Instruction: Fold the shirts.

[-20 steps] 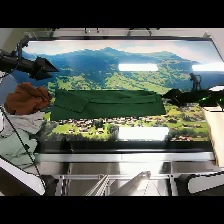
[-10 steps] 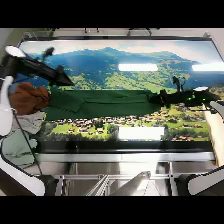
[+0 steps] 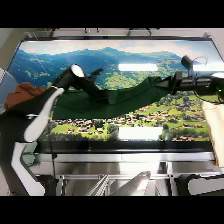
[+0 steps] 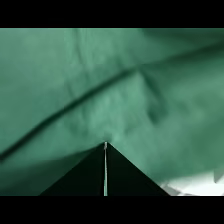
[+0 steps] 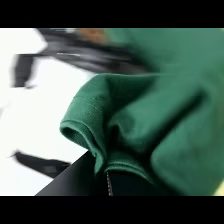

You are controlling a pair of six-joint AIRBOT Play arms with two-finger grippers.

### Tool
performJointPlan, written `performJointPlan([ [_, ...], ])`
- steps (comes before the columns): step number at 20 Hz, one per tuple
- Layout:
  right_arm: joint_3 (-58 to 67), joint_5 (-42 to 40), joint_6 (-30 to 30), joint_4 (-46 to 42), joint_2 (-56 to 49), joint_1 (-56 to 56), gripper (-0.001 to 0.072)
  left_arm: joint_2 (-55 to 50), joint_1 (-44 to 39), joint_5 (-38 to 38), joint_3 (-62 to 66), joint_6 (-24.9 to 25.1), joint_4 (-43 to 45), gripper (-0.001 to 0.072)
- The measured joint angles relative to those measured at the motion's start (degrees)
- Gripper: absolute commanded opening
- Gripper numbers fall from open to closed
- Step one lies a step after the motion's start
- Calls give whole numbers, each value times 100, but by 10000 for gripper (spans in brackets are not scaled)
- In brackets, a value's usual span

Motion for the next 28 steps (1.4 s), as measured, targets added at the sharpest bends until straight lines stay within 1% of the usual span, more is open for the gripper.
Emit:
performJointPlan([
  [2,17,173,72,319,271,142,22,-372,-354,-55,450,-146,35,2],
  [5,33,302,109,673,564,415,22,-732,-682,-348,1349,-308,92,2],
  [7,39,199,219,767,669,638,22,-739,-697,-704,1930,-369,90,3],
  [9,42,-131,258,780,717,922,22,-435,-505,-1130,2144,-387,92,2],
  [10,42,-400,280,758,728,1108,23,-195,-334,-1296,2111,-380,101,2],
  [12,42,-1220,319,599,704,1648,23,369,157,-1561,1895,-321,114,2],
  [15,94,-2887,146,459,481,2769,23,1211,1178,-1718,1657,-293,129,3],
  [16,160,-3442,33,439,343,3171,22,1447,1519,-1733,1620,-269,129,3],
  [17,267,-3969,-79,420,160,3585,22,1685,1873,-1731,1591,-227,127,23],
  [20,782,-5187,-221,404,-588,4597,28,2229,2765,-1716,1545,-133,125,21],
  [21,999,-5460,-240,400,-874,4857,230,2354,2973,-1740,1539,-116,118,21],
  [22,1204,-5578,-273,398,-1126,5047,447,2457,3152,-1784,1534,-83,107,21],
  [23,1403,-5587,-315,400,-1340,5200,498,2540,3303,-1843,1530,-59,107,21],
  [24,1550,-5504,-321,402,-1493,5298,455,2599,3421,-1904,1523,-35,109,21],
  [25,1657,-5364,-350,415,-1591,5353,210,2640,3497,-1965,1521,-17,111,21],
  [26,1742,-5178,-358,444,-1639,5364,116,2673,3545,-2009,1517,-7,109,21],
  [28,1838,-4699,-363,468,-1626,5243,105,2732,3576,-2076,1443,28,109,21],
])
